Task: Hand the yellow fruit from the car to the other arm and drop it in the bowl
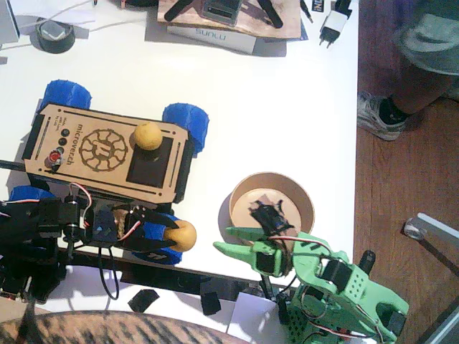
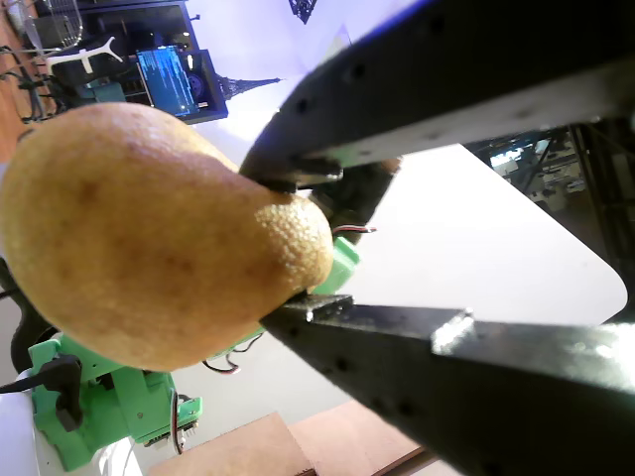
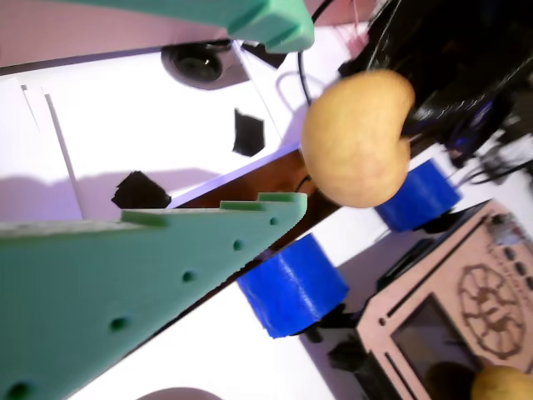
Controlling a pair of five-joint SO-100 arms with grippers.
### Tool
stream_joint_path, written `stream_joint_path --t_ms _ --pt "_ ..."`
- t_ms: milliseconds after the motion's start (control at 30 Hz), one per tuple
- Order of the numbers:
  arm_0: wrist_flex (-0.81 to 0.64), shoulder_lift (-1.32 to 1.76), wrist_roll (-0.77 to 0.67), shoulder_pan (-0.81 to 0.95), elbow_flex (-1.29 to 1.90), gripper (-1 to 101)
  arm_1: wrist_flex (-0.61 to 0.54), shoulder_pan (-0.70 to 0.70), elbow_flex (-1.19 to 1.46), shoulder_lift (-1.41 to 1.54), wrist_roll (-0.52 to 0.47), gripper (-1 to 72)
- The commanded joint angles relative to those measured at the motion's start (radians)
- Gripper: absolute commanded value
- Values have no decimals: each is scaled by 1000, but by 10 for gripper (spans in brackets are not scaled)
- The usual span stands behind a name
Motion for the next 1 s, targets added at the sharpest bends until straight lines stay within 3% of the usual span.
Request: stream_joint_path --t_ms 0,333,967 --pt "-40 23 -12 6 -12 -1 -61 12 -3 -54 23 178" --pt "-48 14 -12 3 -12 -1 -291 37 -20 -318 38 174" --pt "-51 8 -12 0 -12 -1 -476 -20 -94 -604 89 203"
